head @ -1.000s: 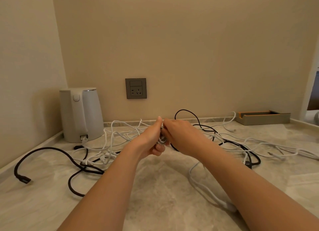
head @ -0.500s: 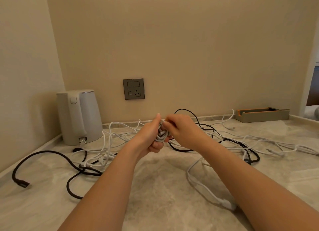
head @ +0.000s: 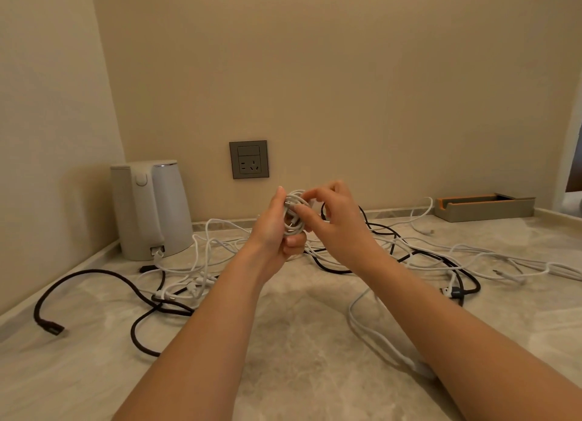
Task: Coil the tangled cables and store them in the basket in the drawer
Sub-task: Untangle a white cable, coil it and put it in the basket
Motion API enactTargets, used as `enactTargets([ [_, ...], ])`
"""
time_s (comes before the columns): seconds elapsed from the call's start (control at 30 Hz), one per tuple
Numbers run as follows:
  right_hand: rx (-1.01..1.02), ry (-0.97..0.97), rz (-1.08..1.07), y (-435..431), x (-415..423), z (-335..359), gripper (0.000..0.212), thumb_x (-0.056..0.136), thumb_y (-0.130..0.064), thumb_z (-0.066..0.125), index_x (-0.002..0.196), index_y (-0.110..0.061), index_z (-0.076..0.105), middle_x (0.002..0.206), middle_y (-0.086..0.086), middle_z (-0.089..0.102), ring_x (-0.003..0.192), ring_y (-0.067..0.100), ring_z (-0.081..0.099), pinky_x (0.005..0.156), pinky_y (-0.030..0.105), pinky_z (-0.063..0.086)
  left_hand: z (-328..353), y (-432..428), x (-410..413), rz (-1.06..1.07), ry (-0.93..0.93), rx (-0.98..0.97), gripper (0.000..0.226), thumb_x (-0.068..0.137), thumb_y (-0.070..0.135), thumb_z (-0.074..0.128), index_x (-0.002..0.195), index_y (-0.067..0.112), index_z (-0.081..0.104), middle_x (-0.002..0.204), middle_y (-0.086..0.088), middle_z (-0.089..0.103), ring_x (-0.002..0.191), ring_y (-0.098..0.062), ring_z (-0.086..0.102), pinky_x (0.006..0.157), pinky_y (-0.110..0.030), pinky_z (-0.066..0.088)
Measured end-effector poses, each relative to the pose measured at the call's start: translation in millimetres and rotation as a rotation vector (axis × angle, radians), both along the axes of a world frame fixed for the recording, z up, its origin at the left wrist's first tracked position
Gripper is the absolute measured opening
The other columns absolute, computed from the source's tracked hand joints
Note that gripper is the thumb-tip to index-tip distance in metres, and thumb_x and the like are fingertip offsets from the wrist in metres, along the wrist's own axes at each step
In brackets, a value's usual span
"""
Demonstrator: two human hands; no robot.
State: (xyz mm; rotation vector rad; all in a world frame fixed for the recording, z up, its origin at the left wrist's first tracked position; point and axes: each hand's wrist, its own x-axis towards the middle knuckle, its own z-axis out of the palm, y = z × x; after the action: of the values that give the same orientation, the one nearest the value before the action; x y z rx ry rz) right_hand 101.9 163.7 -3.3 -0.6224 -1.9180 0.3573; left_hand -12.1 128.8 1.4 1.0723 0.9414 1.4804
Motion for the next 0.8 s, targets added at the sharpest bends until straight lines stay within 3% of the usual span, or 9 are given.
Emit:
enactTargets([
  [0.13, -0.004, 0.033, 0.029, 0, 0, -2, 0.011, 0.088, -0.022, 0.064, 0.09, -0.012, 0.062, 0.105, 0.0, 0.039, 0.086, 0.0, 0.04, 0.078, 0.004, 0.032, -1, 0, 0, -0.006, -0.011, 0.002, 0.05, 0.1, 0.053, 0.022, 0.098, 0.016, 0.056, 0.069, -0.004, 0.042, 0.028, -0.004, 0.028, 0.03, -0.012, 0.02],
  [0.27, -0.118, 0.075, 0.106, 3, -2, -2, 0.016, 0.09, -0.016, 0.061, 0.076, -0.021, 0.056, 0.114, -0.001, 0.037, 0.106, 0.016, 0.046, 0.095, 0.037, 0.042, -1, -3, 5, -0.004, -0.011, 0.007, 0.049, 0.101, 0.05, 0.022, 0.096, 0.015, 0.055, 0.044, 0.004, 0.045, 0.027, -0.004, 0.027, 0.03, -0.013, 0.018],
  [0.33, -0.171, 0.116, 0.145, 3, -2, -2, 0.022, 0.091, -0.014, 0.059, 0.073, -0.026, 0.055, 0.117, -0.002, 0.037, 0.111, 0.023, 0.047, 0.099, 0.044, 0.041, -1, -3, 7, 0.003, -0.019, 0.021, 0.05, 0.101, 0.049, 0.023, 0.085, 0.013, 0.053, 0.045, 0.003, 0.046, 0.027, -0.004, 0.028, 0.029, -0.012, 0.019],
  [0.47, -0.227, 0.233, 0.213, 4, -4, -2, 0.023, 0.092, -0.01, 0.058, 0.072, -0.022, 0.059, 0.114, -0.006, 0.039, 0.109, 0.028, 0.046, 0.093, 0.039, 0.044, 0, -4, 11, 0.002, -0.046, 0.053, 0.05, 0.101, 0.048, 0.025, 0.076, 0.013, 0.051, 0.045, 0.002, 0.046, 0.028, -0.004, 0.029, 0.03, -0.011, 0.019],
  [0.63, -0.221, 0.301, 0.324, 0, -2, 5, 0.026, 0.093, -0.004, 0.054, 0.071, -0.017, 0.059, 0.104, -0.008, 0.04, 0.101, 0.018, 0.045, 0.07, 0.015, 0.044, 1, -5, 12, -0.032, -0.068, 0.115, 0.049, 0.1, 0.048, 0.025, 0.08, 0.013, 0.052, 0.05, 0.002, 0.048, 0.029, -0.002, 0.03, 0.029, -0.012, 0.021],
  [0.7, -0.223, 0.303, 0.325, 0, -3, 6, 0.027, 0.094, -0.008, 0.053, 0.071, -0.019, 0.06, 0.101, -0.008, 0.041, 0.101, 0.019, 0.045, 0.074, 0.017, 0.044, 2, -5, 13, -0.035, -0.071, 0.126, 0.047, 0.101, 0.047, 0.025, 0.082, 0.014, 0.052, 0.048, 0.003, 0.048, 0.03, -0.002, 0.029, 0.029, -0.012, 0.021],
  [0.8, -0.16, 0.252, 0.257, 2, -4, 6, 0.023, 0.089, -0.023, 0.054, 0.068, -0.026, 0.061, 0.097, -0.012, 0.043, 0.106, 0.028, 0.045, 0.089, 0.034, 0.041, 2, -4, 17, -0.014, -0.077, 0.132, 0.045, 0.102, 0.043, 0.024, 0.083, 0.015, 0.053, 0.046, 0.004, 0.046, 0.029, -0.002, 0.029, 0.03, -0.012, 0.02],
])
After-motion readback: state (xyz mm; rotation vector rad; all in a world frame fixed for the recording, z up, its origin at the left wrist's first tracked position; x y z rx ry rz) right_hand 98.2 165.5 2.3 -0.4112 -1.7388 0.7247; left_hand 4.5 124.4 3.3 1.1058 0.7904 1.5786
